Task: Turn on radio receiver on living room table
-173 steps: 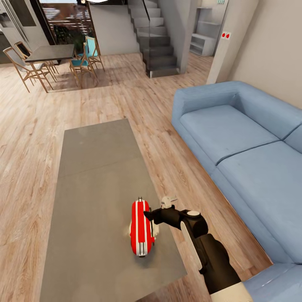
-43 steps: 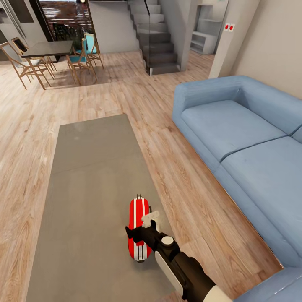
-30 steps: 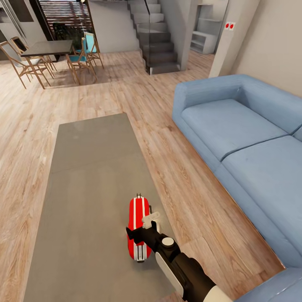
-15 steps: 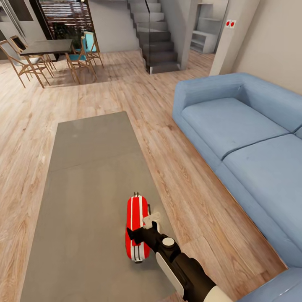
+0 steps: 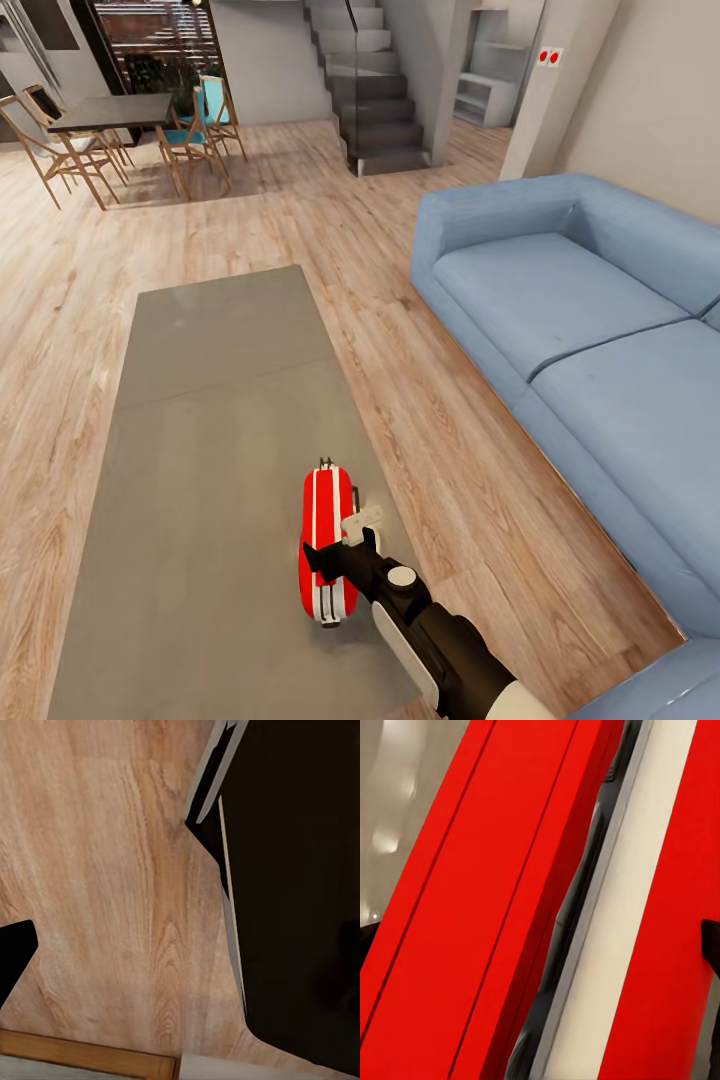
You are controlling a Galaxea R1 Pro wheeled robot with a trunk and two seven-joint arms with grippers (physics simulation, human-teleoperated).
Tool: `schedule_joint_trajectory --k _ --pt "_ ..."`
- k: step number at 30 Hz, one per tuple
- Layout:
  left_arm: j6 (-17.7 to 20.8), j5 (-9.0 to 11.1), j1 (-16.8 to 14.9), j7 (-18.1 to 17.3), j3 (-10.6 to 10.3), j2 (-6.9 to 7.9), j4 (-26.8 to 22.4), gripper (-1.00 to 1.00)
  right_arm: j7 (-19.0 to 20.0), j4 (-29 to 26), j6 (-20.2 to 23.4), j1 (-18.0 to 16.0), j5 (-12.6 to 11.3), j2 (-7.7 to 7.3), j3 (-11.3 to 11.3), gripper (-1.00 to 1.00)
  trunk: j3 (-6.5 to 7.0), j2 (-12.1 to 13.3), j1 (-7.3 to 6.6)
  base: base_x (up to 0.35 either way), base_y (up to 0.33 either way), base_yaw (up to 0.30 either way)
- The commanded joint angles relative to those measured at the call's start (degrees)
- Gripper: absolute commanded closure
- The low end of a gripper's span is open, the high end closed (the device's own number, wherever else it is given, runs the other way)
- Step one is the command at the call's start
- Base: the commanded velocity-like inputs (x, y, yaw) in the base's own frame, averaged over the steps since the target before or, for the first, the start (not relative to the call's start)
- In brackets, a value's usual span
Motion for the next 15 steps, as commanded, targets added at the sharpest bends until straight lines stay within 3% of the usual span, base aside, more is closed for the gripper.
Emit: schedule_joint_trajectory --k 1,15 --pt "0.00 0.00 -0.01 0.00 0.00 0.00 0.00 -1.00 0.02 0.07 0.00 0.01 -0.14 -0.01 0.04 1.00 -0.01 0.00 0.00 0.000 0.000 0.000" --pt "0.00 -0.01 0.01 -0.07 0.00 -0.07 0.00 -1.00 0.28 -0.46 0.25 0.03 0.06 -0.11 0.12 1.00 -0.01 0.00 0.00 0.000 0.000 0.000"
